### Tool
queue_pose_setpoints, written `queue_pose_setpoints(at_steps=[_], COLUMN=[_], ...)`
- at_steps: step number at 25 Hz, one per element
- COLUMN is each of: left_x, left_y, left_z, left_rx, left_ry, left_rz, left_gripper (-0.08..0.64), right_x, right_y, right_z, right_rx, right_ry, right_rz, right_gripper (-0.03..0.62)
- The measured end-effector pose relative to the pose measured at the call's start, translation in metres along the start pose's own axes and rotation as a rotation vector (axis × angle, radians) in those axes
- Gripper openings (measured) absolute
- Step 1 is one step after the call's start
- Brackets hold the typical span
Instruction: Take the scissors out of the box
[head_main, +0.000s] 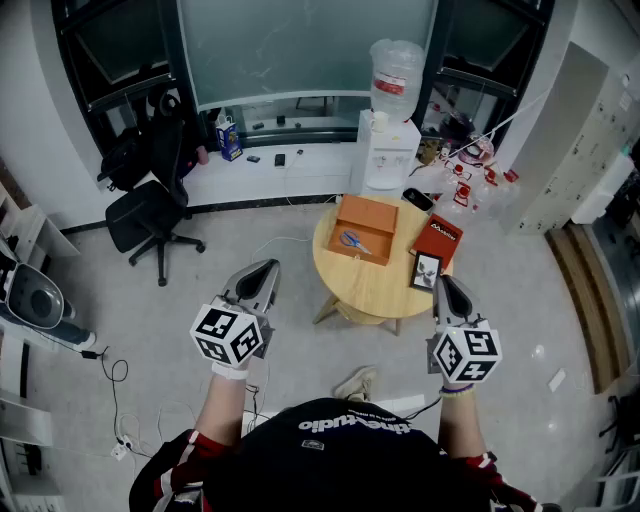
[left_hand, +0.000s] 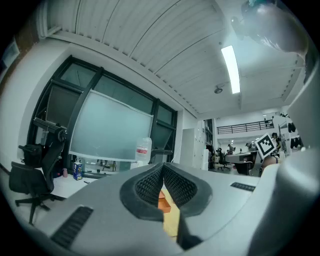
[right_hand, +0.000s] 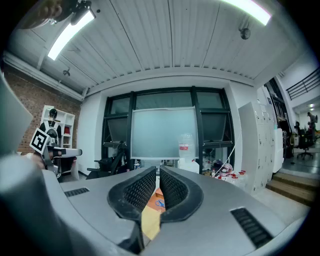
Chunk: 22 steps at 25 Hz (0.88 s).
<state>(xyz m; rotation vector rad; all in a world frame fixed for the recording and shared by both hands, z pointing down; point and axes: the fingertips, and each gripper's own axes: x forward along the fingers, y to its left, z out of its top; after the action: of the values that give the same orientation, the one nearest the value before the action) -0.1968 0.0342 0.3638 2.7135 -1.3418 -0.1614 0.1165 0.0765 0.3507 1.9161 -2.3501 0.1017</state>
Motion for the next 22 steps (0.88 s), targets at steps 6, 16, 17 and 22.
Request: queue_pose_setpoints(at_steps=[6, 16, 17, 22], left_x=[0.000, -0.006, -0.006, -0.008], left_y=[0.001, 0.007, 0.007, 0.007], left_z=[0.004, 0.002, 0.002, 0.000], left_rx=[0.000, -0.024, -0.024, -0.026], left_ry=[-0.004, -0.008, -0.008, -0.008], left_rz=[-0.007, 0.004, 0.004, 0.006], left_gripper=[0.018, 0.018, 0.018, 0.018], right_x=[0.002, 0.003, 0.003, 0.002], right_y=[0.005, 0.009, 0.009, 0.011], right_z=[0.001, 0.001, 0.001, 0.001], right_rx=[-0.004, -0.011, -0.011, -0.015], right_ry=[0.008, 0.014, 0.014, 0.016], right_rz=[0.003, -0.001, -0.003, -0.004], right_gripper=[0.037, 0.037, 0.037, 0.037])
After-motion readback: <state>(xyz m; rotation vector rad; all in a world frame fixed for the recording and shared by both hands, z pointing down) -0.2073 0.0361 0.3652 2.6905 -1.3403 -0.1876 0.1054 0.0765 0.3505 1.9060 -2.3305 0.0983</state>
